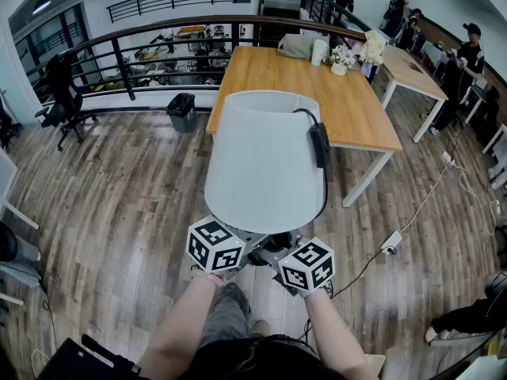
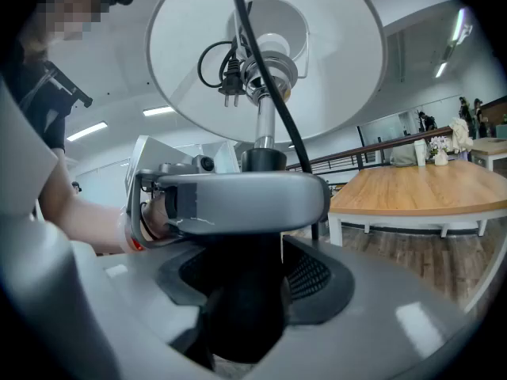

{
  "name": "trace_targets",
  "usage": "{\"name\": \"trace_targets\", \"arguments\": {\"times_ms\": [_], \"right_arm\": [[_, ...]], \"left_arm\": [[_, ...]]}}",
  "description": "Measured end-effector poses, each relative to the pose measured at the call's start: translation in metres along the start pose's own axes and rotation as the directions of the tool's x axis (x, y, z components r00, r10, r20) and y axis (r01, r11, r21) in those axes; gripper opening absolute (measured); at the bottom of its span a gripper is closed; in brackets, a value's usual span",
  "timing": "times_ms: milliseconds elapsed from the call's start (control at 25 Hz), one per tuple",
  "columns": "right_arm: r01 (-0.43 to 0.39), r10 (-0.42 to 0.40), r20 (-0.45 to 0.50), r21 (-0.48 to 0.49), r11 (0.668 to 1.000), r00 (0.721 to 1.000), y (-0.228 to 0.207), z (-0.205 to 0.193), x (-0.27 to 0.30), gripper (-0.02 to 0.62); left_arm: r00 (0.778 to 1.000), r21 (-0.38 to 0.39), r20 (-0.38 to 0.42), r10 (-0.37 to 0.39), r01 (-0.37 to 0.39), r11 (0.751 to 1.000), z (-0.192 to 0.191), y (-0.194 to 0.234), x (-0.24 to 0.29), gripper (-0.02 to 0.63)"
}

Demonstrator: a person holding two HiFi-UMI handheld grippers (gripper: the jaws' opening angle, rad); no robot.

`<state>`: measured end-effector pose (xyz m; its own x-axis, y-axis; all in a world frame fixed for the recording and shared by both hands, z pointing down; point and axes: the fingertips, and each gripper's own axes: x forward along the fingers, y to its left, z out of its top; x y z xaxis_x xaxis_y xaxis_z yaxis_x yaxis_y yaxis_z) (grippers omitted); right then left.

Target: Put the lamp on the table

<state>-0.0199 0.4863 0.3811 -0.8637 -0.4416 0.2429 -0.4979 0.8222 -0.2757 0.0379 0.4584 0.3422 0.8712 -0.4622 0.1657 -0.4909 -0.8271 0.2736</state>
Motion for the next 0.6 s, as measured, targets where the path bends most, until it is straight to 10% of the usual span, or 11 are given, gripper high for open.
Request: {"name": "trace_targets", "arguments": {"times_ms": [600], "right_arm": [[0.046,-0.046,0.01,0.032,0.998,0.999,-0.1,0.056,0.105,0.238]], "left_arm": [[0.998,0.007,-0.039,-0.045,0.045,0.999,0.043,0.143,0.031,0.12]]}}
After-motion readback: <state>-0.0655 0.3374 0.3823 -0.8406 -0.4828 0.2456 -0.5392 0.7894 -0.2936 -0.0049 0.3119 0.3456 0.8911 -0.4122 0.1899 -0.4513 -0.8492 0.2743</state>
